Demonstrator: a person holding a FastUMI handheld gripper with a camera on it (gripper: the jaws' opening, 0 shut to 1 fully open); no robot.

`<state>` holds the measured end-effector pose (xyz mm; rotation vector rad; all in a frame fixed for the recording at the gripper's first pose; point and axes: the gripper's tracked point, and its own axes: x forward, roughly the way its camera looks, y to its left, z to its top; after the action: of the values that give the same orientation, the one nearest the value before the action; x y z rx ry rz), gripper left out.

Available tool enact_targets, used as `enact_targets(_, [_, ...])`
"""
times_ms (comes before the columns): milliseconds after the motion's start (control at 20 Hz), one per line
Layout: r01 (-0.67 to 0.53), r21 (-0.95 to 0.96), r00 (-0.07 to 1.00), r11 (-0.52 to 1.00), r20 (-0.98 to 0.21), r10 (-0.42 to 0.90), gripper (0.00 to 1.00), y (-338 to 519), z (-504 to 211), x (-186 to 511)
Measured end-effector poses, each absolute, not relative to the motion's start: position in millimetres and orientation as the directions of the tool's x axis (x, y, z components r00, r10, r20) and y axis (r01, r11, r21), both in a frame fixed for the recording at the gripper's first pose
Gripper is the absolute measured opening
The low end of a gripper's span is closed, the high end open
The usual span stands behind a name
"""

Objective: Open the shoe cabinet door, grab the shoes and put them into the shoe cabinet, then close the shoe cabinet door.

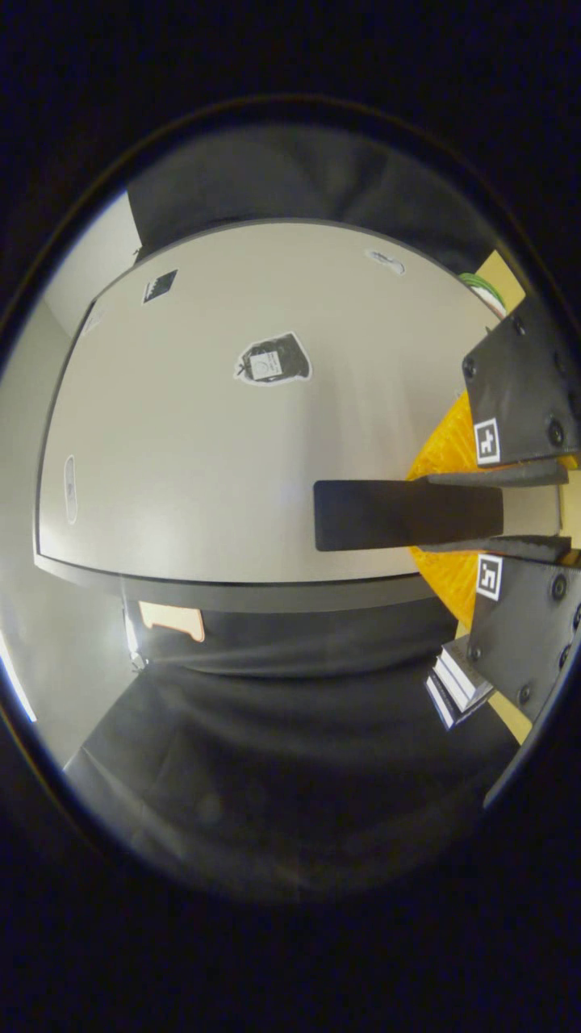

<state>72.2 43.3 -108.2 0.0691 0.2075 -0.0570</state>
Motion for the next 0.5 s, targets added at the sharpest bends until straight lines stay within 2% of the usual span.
enact_targets(150, [0.061,0.081,0.977,0.995,-0.21,-0.043,0.11,42.4,-106.9,71.3])
enact_targets(250, [0.059,0.101,0.977,0.993,-0.21,-0.036,0.08,42.0,-106.1,66.9])
enact_targets(500, [0.078,0.099,0.98,0.992,-0.191,-0.058,0.07,36.3,-101.7,44.5])
